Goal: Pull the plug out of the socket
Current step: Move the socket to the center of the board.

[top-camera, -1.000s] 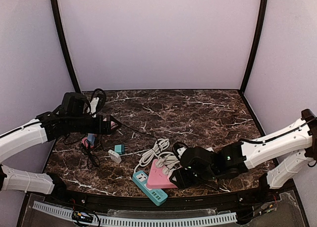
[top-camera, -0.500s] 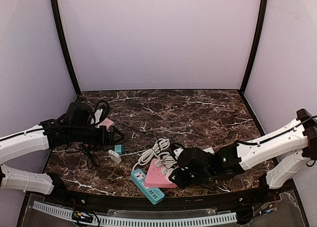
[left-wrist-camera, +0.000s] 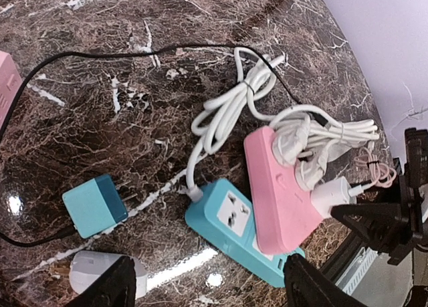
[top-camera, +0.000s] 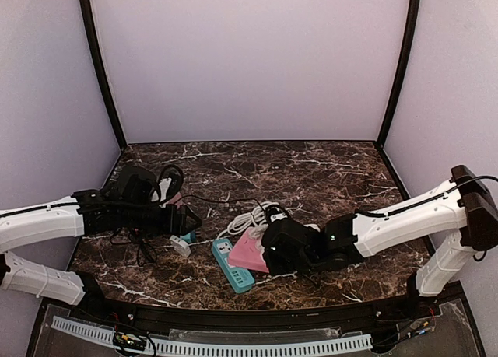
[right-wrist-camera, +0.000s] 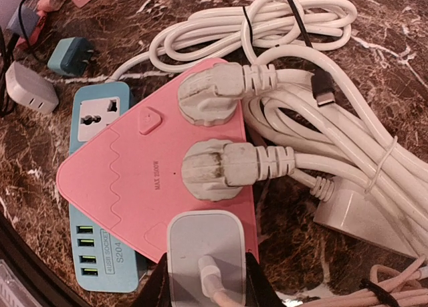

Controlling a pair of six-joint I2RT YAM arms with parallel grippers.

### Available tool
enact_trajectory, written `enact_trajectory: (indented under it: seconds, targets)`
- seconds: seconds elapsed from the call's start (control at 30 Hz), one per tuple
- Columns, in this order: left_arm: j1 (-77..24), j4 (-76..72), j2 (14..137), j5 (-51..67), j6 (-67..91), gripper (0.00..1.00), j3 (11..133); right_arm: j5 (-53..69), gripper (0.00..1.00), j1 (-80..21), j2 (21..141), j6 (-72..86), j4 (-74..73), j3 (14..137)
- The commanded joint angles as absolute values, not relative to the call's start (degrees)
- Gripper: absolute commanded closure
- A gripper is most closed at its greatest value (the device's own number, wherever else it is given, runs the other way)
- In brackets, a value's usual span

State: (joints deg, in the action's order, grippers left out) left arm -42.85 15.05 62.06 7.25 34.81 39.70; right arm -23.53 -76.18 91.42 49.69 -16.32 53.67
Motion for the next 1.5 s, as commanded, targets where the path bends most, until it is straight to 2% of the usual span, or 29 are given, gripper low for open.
enact_trajectory:
  seconds: [0.0,0.13,0.47,0.93,1.47]
  targets:
    - [-45.24,12.3,63.43,6.49,37.39,0.23,38.67,-31.45,1.0,-73.08,93.95,47.33,-16.62,56.21]
    - [-48.68,7.43,65.07,5.78,41.15,0.17,36.51,-30.29,1.0,-72.04,95.95,45.13,-12.18,56.18]
    - [-52.91,2.24,71.08,5.71,46.21,0.15,36.22,-29.1,1.0,-71.93,97.25,45.09,-10.43,56.74]
    - [-53.37,-10.38,80.16,8.88,51.39,0.1,34.26,-27.78,1.0,-71.96,97.35,44.21,-8.19,56.51]
    - [-53.35,-15.64,85.49,7.47,53.1,0.08,34.2,-26.47,1.0,-72.02,97.6,43.55,-6.59,56.3]
